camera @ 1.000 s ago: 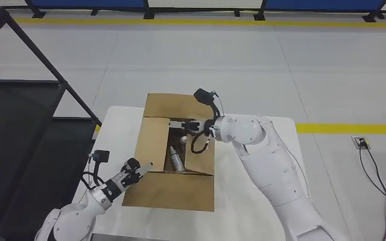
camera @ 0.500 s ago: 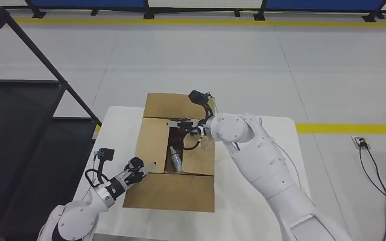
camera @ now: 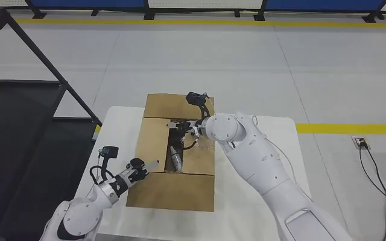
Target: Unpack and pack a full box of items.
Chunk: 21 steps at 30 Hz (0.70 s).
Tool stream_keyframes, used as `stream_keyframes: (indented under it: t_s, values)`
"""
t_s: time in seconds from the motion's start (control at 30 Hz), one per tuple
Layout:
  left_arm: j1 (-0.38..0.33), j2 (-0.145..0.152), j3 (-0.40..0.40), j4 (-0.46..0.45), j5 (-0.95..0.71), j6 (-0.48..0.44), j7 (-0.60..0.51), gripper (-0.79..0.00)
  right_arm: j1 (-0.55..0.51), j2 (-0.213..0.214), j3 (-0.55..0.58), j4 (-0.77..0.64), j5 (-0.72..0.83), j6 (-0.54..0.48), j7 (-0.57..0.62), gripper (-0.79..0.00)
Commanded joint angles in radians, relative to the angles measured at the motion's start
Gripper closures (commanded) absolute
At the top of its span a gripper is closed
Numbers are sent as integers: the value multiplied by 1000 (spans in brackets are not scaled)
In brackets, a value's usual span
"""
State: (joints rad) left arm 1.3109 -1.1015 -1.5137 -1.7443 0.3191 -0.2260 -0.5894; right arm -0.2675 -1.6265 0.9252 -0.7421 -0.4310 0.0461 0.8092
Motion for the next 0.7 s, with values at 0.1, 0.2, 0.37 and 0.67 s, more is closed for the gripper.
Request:
stream_keyframes:
  t_s: [0.1, 0.2, 0.37, 0.67]
  values:
    - [2, 1, -4, -11, -10, 1, 12, -785, 15, -7, -9, 25, -1, -3, -1, -785]
    - [8, 2, -13, -22, -22, -1, 22, -785, 25, -7, 0, 31, 7, -9, -5, -785]
    - [24, 4, -38, -49, -45, -7, 34, -785, 17, 15, 61, -21, 24, -43, -11, -785]
    - [64, 10, -86, -109, -78, -24, 49, -785, -129, 95, 251, -282, -41, 20, -42, -785]
